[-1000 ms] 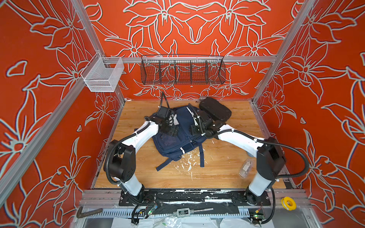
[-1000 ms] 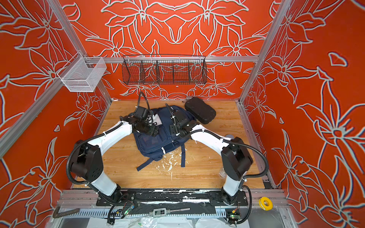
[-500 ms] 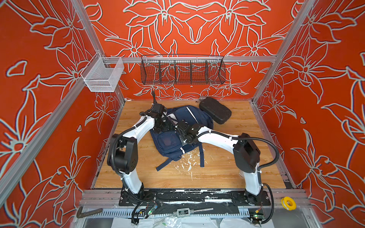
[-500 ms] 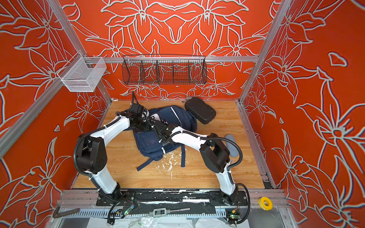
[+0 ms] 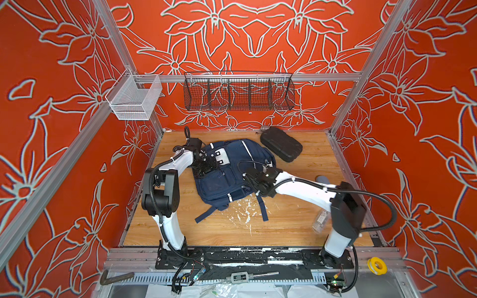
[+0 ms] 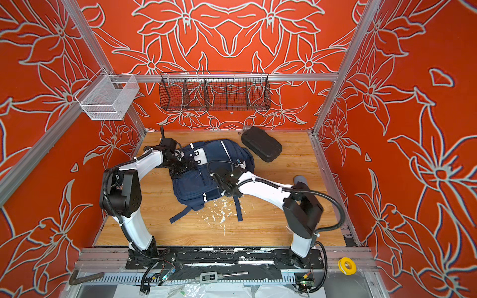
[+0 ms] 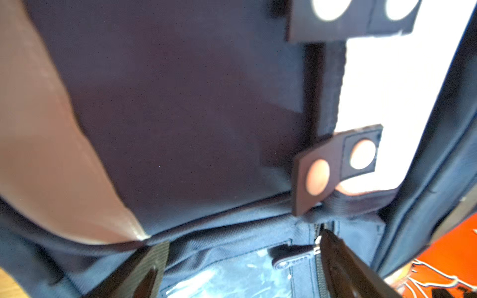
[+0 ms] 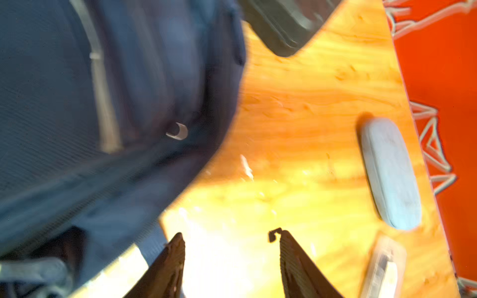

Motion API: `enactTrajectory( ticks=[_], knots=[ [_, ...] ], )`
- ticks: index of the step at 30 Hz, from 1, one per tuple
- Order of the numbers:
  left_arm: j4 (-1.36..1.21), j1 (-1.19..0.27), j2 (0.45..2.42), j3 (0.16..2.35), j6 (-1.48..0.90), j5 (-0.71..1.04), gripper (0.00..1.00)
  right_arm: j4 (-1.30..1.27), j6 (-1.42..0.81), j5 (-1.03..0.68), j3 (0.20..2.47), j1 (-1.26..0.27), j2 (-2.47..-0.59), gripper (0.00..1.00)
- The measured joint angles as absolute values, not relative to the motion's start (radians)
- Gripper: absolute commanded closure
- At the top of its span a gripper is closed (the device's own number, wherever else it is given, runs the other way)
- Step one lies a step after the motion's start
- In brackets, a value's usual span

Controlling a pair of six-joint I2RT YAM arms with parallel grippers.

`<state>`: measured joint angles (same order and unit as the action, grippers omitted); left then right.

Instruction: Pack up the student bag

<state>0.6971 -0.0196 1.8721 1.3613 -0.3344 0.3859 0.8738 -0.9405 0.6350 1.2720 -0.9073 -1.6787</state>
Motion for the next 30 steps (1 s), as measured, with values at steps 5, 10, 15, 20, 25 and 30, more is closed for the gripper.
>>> enactTrajectory(
  ticks=[5, 10, 15, 20, 25, 30],
  knots=[
    [0.707, -0.049, 1.854, 1.361, -0.256, 0.378, 0.20, 0.595, -0.785, 0.556, 1.039, -0.907, -1.490, 0.52],
    [0.692, -0.168, 1.744, 1.321, -0.062, 0.359, 0.29, 0.372, -0.490, 0.472, 0.990, -0.902, -1.477, 0.55],
    [0.661, -0.276, 1.561, 1.166, 0.184, 0.307, 0.45, 0.213, -0.283, 0.385, 0.930, -0.883, -1.403, 0.90],
    [0.615, -0.333, 1.466, 1.033, 0.359, 0.285, 0.55, 0.101, -0.214, 0.325, 0.872, -0.817, -1.325, 0.80],
    [0.553, -0.431, 1.429, 0.946, 0.505, 0.266, 0.62, 0.052, -0.181, 0.256, 0.867, -0.777, -1.319, 0.73],
    [0.521, -0.496, 1.470, 0.969, 0.556, 0.218, 0.62, 0.039, -0.174, 0.172, 0.865, -0.755, -1.319, 0.72]
  ],
)
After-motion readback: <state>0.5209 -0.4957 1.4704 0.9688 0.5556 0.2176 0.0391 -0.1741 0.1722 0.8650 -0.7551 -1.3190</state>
